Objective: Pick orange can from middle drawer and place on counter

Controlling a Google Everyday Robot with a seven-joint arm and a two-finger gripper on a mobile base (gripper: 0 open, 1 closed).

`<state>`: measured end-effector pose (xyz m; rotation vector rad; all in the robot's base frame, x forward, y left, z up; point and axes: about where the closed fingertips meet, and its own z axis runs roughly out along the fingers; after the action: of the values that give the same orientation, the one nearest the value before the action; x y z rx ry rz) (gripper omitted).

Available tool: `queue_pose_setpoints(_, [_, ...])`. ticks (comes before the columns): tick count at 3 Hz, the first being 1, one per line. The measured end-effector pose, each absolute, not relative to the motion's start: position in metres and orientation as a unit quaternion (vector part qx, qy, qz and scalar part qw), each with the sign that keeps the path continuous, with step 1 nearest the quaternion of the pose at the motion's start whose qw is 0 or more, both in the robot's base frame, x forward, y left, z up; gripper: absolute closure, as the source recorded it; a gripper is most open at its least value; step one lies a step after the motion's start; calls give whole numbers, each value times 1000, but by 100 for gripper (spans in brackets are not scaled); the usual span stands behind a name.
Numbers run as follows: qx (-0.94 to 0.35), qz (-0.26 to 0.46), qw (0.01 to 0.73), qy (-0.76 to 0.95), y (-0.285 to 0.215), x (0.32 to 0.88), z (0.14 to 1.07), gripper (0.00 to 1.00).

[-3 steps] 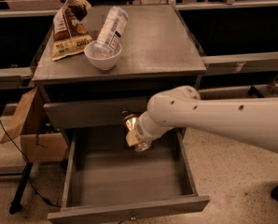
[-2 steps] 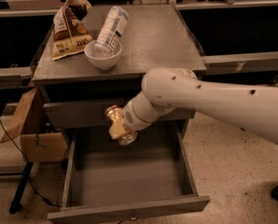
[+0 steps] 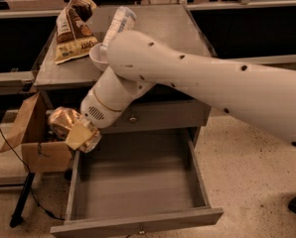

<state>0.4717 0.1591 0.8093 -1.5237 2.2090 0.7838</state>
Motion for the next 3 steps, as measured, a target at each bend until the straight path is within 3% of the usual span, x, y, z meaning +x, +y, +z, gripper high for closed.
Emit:
queue_pose_setpoints(1, [-612, 267, 215, 713, 195, 462, 844, 100])
queue_pose_setpoints(3, [-603, 249, 224, 724, 184, 462, 851, 100])
